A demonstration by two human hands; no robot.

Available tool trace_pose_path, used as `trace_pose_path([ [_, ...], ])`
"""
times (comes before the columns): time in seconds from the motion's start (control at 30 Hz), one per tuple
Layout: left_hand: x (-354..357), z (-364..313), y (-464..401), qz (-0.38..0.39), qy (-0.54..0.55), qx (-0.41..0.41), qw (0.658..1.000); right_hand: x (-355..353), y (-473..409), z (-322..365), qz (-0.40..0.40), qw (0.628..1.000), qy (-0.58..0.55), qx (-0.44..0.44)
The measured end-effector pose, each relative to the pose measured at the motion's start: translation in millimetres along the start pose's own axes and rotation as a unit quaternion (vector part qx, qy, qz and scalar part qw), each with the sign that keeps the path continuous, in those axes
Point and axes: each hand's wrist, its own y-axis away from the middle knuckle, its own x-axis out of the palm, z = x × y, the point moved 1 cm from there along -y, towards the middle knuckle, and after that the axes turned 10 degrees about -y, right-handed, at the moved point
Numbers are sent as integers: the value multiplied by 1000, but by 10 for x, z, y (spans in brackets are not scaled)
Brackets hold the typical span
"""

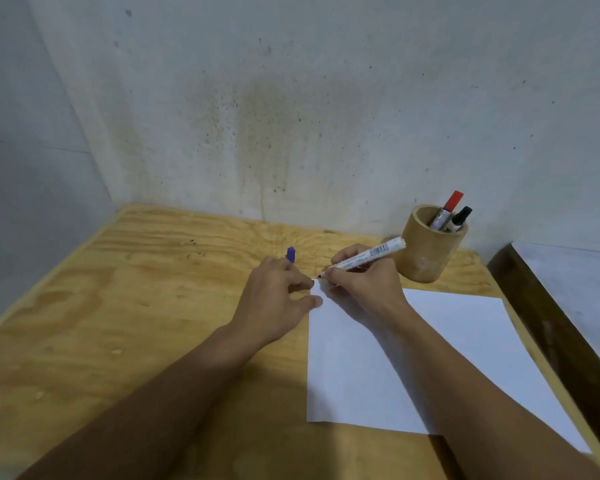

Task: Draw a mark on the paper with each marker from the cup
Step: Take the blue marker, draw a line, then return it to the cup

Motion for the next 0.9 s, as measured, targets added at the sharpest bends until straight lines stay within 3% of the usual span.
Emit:
trace_pose_path([
  [0.5, 45, 55, 3, -6, 5, -15, 1000, -56, -10, -93, -14, 996, 74, -38],
  [0.9, 56, 70, 9, -6, -3, -17, 1000, -58, -9, -95, 0, 999, 41, -18],
])
